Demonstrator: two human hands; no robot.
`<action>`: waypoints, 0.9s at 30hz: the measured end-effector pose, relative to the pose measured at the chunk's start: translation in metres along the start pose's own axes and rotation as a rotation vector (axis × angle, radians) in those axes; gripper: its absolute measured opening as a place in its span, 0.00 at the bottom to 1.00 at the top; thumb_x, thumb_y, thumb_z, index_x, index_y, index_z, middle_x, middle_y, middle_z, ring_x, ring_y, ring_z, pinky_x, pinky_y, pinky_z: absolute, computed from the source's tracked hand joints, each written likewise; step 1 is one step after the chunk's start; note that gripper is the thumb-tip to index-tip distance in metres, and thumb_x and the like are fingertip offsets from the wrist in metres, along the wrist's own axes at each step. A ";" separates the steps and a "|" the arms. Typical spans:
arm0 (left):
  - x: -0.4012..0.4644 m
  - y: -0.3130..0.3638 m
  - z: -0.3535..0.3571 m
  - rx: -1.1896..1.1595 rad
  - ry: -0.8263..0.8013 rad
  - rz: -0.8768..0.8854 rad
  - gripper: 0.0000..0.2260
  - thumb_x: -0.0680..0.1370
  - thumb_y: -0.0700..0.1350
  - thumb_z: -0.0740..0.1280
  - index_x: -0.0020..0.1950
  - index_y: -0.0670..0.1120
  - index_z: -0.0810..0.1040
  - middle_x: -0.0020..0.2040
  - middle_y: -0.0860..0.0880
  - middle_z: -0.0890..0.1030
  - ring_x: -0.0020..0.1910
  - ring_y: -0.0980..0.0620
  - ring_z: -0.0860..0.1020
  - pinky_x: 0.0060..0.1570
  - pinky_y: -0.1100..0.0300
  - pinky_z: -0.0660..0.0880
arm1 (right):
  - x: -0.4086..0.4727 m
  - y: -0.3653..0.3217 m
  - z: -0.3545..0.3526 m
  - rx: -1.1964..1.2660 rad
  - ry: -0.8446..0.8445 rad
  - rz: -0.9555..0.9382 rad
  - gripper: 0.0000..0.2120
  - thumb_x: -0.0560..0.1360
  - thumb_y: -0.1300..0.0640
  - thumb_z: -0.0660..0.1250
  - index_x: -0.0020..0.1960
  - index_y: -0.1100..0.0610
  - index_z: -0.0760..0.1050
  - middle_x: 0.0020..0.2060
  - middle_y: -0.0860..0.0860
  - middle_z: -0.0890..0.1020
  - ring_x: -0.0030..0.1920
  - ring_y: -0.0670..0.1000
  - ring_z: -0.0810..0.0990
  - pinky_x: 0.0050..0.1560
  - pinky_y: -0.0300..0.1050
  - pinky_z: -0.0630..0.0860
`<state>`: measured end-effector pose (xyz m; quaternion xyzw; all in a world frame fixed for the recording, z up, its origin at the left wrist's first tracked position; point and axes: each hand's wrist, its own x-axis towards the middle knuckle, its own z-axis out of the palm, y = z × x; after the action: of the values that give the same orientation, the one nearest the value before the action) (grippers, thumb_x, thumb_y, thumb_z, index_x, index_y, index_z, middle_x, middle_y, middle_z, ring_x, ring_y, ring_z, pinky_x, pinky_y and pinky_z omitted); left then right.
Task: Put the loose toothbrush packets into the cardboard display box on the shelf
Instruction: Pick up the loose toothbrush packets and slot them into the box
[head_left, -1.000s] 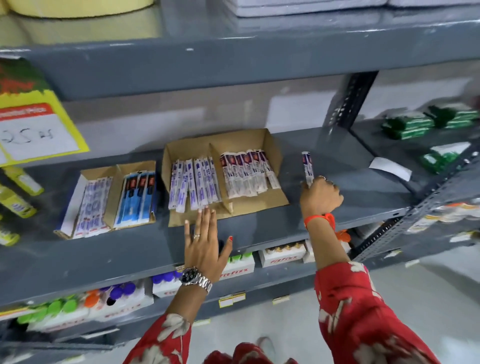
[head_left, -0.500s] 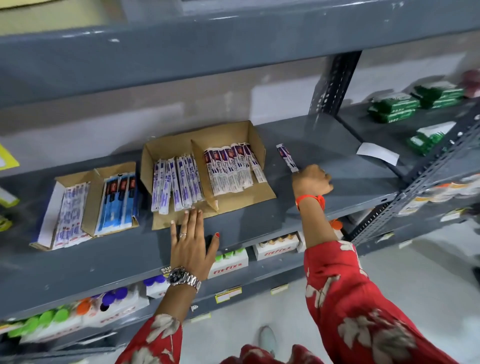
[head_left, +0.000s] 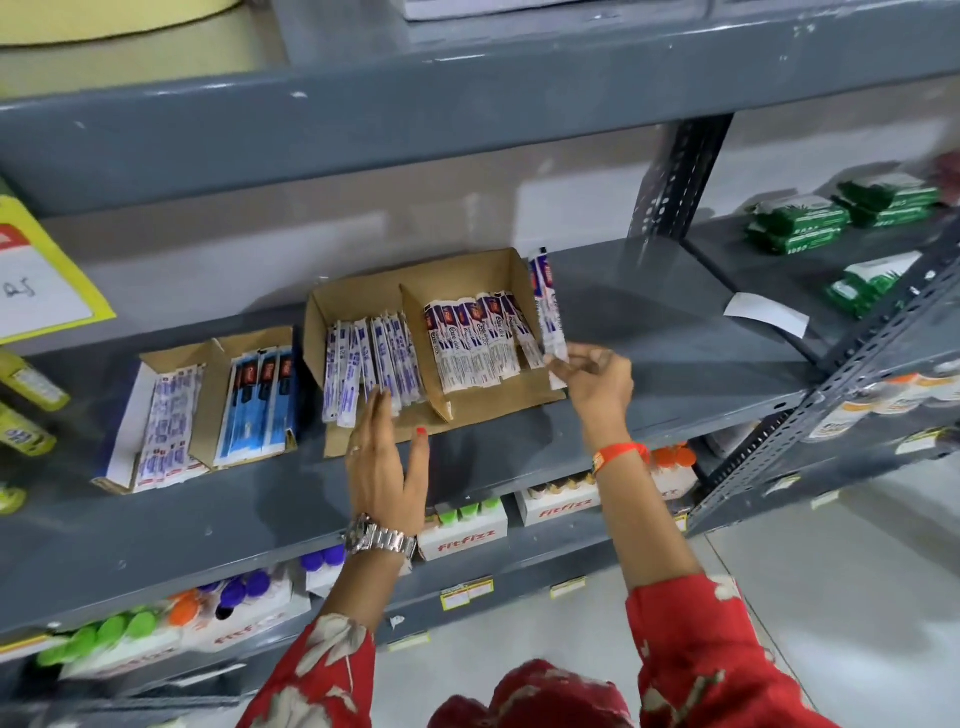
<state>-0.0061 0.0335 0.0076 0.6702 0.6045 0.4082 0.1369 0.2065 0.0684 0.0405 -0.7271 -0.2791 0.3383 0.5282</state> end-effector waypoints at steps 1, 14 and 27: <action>0.005 0.006 -0.003 -0.101 0.034 0.006 0.27 0.74 0.53 0.55 0.69 0.41 0.62 0.70 0.42 0.65 0.68 0.46 0.64 0.66 0.51 0.63 | -0.009 -0.002 0.007 0.036 -0.054 -0.017 0.09 0.67 0.60 0.76 0.46 0.57 0.80 0.35 0.48 0.82 0.42 0.49 0.80 0.52 0.45 0.76; 0.066 0.043 -0.060 -1.293 -0.195 -0.544 0.23 0.78 0.56 0.46 0.61 0.41 0.68 0.58 0.44 0.73 0.59 0.48 0.71 0.60 0.54 0.66 | -0.091 -0.004 0.053 0.133 -0.565 -0.067 0.10 0.72 0.67 0.69 0.52 0.70 0.77 0.31 0.49 0.81 0.28 0.38 0.77 0.26 0.28 0.71; 0.055 0.041 -0.074 -1.335 -0.299 -0.395 0.25 0.77 0.58 0.44 0.56 0.45 0.73 0.56 0.46 0.76 0.57 0.50 0.73 0.60 0.56 0.67 | -0.107 -0.009 0.062 0.182 -0.611 -0.014 0.03 0.73 0.63 0.68 0.45 0.57 0.78 0.36 0.49 0.81 0.38 0.44 0.77 0.38 0.38 0.75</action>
<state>-0.0340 0.0512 0.1029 0.3700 0.3104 0.5625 0.6711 0.0916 0.0247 0.0569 -0.5396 -0.3983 0.5611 0.4851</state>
